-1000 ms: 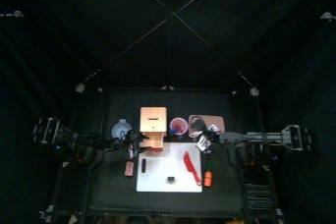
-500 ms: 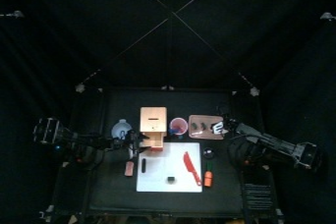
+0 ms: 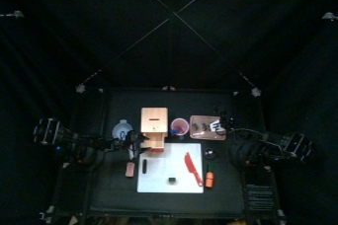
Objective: Place sushi on board then cut the sushi with the knife then place the pieces on the plate
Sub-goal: Place the 4 sushi pieces on the plate
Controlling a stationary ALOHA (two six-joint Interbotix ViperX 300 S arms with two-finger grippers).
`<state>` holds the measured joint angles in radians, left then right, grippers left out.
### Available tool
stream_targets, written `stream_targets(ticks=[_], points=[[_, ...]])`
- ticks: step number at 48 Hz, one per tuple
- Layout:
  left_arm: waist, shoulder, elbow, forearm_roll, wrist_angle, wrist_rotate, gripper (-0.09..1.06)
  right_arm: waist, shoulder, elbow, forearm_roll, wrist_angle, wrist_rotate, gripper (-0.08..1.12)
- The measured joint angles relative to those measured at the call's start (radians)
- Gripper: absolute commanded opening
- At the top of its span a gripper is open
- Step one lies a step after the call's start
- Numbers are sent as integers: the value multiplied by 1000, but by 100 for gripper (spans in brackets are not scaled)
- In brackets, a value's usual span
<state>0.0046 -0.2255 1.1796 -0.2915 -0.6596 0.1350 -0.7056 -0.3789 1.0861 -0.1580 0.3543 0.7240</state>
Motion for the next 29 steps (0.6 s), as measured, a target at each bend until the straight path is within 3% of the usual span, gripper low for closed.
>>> stream_targets(ticks=[12, 20, 23, 29], points=[[-2, 0, 2, 0, -2, -3, 89, 48, -124, -61, -15, 106, -15, 94], [0, 0, 0, 0, 0, 2, 89, 351, -210, -78, -60, 124, -43, 94], [0, 2, -3, 0, 0, 2, 89, 512, -176, -103, -57, 127, -32, 94], [6, 6, -20, 0, 0, 2, 89, 692, -35, -190, -25, 144, -9, 94]])
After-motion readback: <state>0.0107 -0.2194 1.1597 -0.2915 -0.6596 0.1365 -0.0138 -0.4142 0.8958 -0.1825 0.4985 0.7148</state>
